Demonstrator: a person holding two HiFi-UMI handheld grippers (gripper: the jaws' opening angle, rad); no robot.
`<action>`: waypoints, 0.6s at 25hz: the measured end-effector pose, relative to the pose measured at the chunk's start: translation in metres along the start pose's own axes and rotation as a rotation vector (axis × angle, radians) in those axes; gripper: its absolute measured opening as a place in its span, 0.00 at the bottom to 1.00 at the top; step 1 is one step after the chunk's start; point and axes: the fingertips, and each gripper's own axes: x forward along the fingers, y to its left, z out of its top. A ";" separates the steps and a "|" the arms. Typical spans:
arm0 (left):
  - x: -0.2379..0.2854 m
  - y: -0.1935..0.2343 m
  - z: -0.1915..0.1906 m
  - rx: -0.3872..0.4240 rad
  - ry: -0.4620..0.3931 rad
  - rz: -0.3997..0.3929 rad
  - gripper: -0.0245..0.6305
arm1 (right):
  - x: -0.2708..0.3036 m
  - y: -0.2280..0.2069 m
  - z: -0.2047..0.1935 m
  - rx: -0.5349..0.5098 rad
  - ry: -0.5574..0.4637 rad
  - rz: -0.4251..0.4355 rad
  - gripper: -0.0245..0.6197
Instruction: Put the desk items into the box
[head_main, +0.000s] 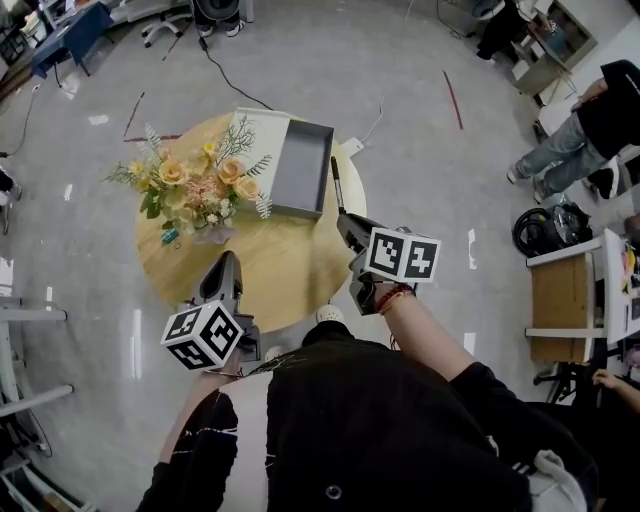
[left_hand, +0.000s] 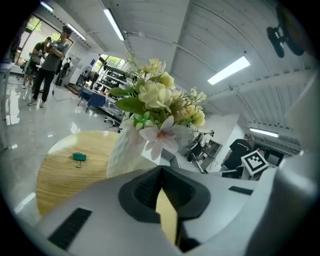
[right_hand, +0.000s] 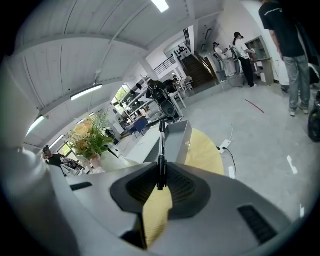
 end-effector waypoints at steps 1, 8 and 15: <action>0.001 0.001 0.001 -0.004 -0.007 0.014 0.05 | 0.004 -0.001 0.003 -0.007 0.008 0.010 0.14; 0.009 -0.004 0.004 -0.026 -0.053 0.098 0.05 | 0.025 -0.014 0.022 -0.055 0.074 0.058 0.14; 0.016 -0.007 -0.003 -0.040 -0.107 0.191 0.05 | 0.053 -0.028 0.031 -0.126 0.169 0.114 0.14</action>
